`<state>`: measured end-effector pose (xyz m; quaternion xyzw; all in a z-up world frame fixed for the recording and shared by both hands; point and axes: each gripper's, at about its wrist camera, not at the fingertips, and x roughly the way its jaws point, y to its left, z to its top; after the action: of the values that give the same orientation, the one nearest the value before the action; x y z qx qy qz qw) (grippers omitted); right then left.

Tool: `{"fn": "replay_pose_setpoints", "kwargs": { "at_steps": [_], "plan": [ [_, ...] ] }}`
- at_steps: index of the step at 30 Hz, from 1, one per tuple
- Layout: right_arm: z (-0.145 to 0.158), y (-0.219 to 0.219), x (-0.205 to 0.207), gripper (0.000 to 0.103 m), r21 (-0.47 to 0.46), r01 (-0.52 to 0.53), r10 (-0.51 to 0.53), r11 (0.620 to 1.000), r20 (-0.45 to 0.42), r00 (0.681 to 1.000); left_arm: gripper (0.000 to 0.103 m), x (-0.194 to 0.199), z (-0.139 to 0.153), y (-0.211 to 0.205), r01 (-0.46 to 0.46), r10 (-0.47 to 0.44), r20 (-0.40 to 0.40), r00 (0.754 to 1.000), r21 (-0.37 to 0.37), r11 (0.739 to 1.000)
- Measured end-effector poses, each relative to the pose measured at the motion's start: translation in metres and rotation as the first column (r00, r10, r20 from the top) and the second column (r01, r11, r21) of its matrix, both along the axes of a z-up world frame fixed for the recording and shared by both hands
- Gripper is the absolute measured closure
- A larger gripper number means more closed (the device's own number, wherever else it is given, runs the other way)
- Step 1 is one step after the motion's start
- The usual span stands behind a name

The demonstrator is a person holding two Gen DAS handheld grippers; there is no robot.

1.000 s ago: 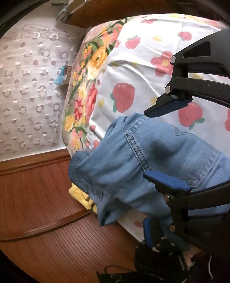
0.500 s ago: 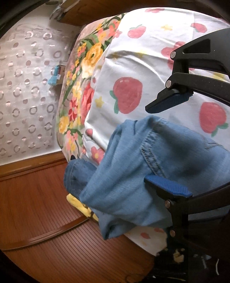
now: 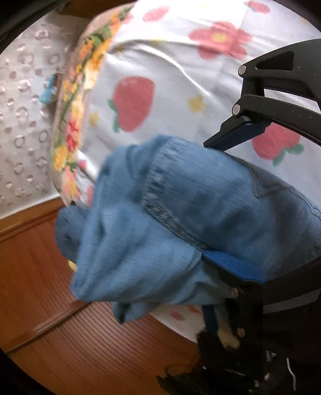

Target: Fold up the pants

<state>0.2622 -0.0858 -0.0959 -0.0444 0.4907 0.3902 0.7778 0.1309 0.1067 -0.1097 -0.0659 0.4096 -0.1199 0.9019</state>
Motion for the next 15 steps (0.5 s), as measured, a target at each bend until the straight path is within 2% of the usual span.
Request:
{"fn": "replay_pose_setpoints", "kwargs": {
  "at_steps": [3,5,7,8,9,11,15],
  "plan": [
    [-0.005,0.002,-0.001,0.020,0.024,-0.017,0.019,1.000,-0.048,0.999,0.062,0.002,0.000,-0.001,-0.001,0.000,-0.011,1.000,-0.020,1.000],
    [-0.003,0.002,-0.004,0.031,0.033,-0.024,0.026,0.999,-0.046,0.999,0.066,0.003,-0.002,0.000,0.004,-0.005,-0.017,1.000,-0.045,0.999],
    [0.001,0.000,-0.006,0.054,0.055,-0.036,0.040,0.998,-0.055,0.998,0.077,0.003,-0.003,0.003,0.023,-0.026,-0.024,0.999,-0.098,0.995],
    [0.005,-0.002,-0.007,0.072,0.069,-0.040,0.044,0.997,-0.055,0.998,0.082,0.001,-0.001,0.002,0.033,-0.036,-0.022,0.999,-0.103,0.994],
    [0.010,-0.004,-0.009,0.080,0.089,-0.041,0.046,0.995,-0.057,0.997,0.088,0.000,0.001,0.001,0.043,-0.046,-0.021,0.999,-0.102,0.994],
    [0.026,-0.006,-0.017,0.083,0.111,-0.055,0.059,0.992,-0.039,0.997,0.096,-0.003,0.006,-0.001,0.060,-0.062,-0.011,0.998,-0.123,0.991],
    [0.067,0.003,-0.040,0.085,0.120,-0.069,0.066,0.990,0.030,0.997,0.098,-0.011,0.025,0.000,0.064,-0.059,0.035,0.998,-0.154,0.986]
  ]
}}
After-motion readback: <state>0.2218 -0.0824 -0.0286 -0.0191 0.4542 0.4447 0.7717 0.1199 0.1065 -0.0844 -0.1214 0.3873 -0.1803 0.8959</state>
